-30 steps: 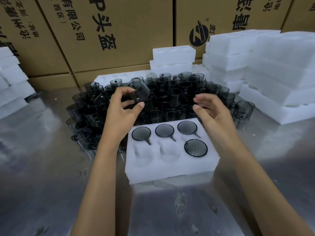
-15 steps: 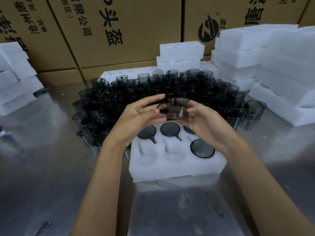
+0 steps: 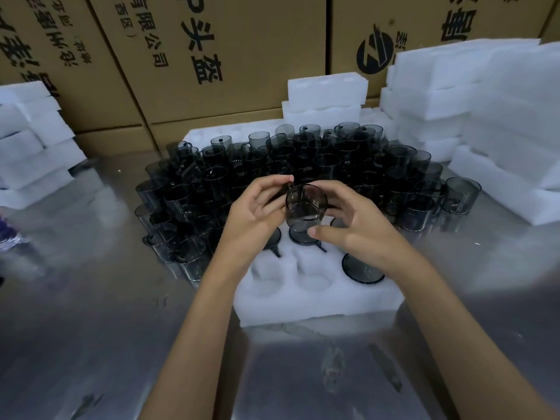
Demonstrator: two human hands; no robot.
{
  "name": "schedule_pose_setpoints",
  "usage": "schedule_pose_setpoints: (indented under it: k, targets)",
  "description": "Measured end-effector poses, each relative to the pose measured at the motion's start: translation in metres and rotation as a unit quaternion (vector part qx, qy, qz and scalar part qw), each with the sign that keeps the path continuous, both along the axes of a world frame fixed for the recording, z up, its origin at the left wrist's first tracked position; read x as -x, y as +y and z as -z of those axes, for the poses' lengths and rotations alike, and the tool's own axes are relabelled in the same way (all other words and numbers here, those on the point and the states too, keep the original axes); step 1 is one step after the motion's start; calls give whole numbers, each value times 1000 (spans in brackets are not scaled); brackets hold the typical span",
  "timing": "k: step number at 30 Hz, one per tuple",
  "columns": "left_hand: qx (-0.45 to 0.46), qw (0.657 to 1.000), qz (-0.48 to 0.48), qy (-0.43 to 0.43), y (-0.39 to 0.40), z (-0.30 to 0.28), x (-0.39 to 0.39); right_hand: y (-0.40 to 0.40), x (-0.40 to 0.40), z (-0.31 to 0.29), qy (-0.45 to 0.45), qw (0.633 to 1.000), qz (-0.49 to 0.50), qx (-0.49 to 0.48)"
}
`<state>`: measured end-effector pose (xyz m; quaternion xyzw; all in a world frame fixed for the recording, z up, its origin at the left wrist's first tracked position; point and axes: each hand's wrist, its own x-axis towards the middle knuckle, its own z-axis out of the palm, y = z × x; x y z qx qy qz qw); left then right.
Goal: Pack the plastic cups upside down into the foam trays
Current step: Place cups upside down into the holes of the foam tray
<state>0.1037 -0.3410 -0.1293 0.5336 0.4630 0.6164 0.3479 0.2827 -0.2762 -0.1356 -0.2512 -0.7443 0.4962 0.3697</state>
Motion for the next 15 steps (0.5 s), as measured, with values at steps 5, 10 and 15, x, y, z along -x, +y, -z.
schedule_pose_setpoints:
  k: [5, 10, 15]
  targets:
    - [42, 995, 86, 37, -7, -5, 7, 0, -3, -2, -28, 1000, 2, -2]
    - [130, 971, 168, 110, -16, -11, 19, 2, -14, -5, -82, 993, -81, 36]
    - [183, 959, 164, 145, -22, -15, 25, 0, -19, -8, -151, 981, -118, 15]
